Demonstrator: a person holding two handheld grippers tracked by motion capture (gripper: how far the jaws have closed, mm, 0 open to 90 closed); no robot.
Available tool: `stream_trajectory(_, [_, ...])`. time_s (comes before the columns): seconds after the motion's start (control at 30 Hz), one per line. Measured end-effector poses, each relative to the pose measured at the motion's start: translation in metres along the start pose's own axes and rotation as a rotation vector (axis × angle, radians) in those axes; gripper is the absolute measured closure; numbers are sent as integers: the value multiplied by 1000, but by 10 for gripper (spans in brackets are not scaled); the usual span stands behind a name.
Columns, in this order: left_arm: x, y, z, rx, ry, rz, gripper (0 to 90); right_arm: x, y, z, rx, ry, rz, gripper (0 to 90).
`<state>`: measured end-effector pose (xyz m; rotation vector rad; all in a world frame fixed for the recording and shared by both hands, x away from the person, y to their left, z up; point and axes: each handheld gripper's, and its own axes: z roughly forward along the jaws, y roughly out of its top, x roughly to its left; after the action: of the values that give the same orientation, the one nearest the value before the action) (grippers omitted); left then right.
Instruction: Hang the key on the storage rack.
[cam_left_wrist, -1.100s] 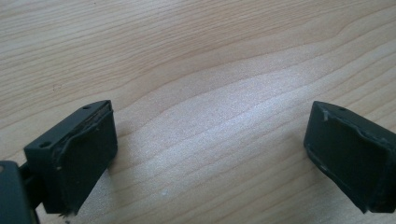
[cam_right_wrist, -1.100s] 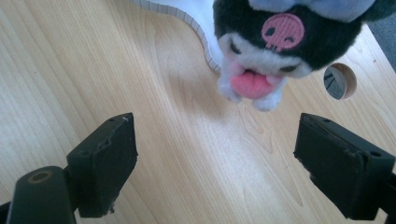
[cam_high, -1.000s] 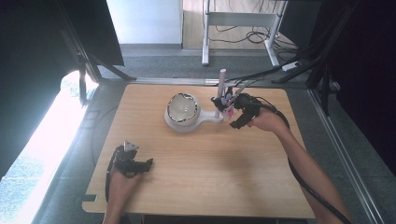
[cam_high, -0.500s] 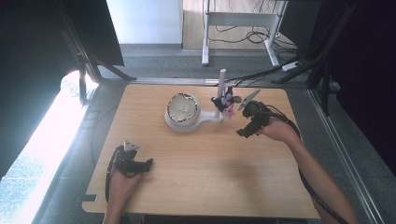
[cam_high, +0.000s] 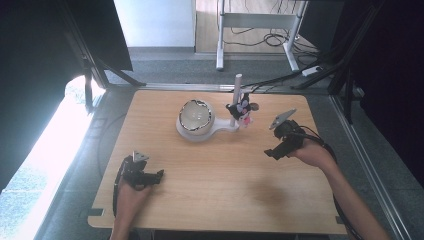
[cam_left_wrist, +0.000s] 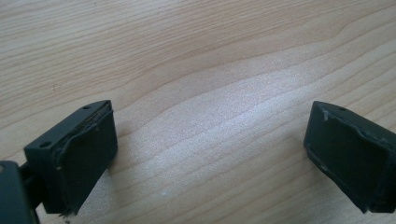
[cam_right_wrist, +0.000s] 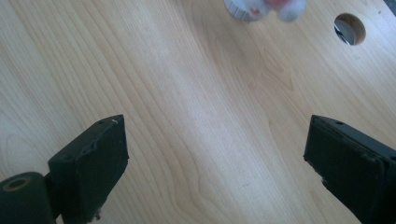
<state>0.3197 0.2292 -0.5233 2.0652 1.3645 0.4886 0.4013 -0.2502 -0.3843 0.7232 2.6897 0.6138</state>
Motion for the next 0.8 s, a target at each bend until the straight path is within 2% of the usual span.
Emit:
stream_trajectory(0.37, [0, 0, 0, 2, -1, -2, 26, 11, -46, 1, -38, -10, 58, 44])
stream_trajectory(0.5, [0, 0, 0, 1, -1, -2, 26, 16, -61, 6, -55, -14, 82, 42])
stream_trajectory(0.8, [0, 0, 0, 2, 0, -2, 26, 33, -85, 25, -80, -16, 104, 43])
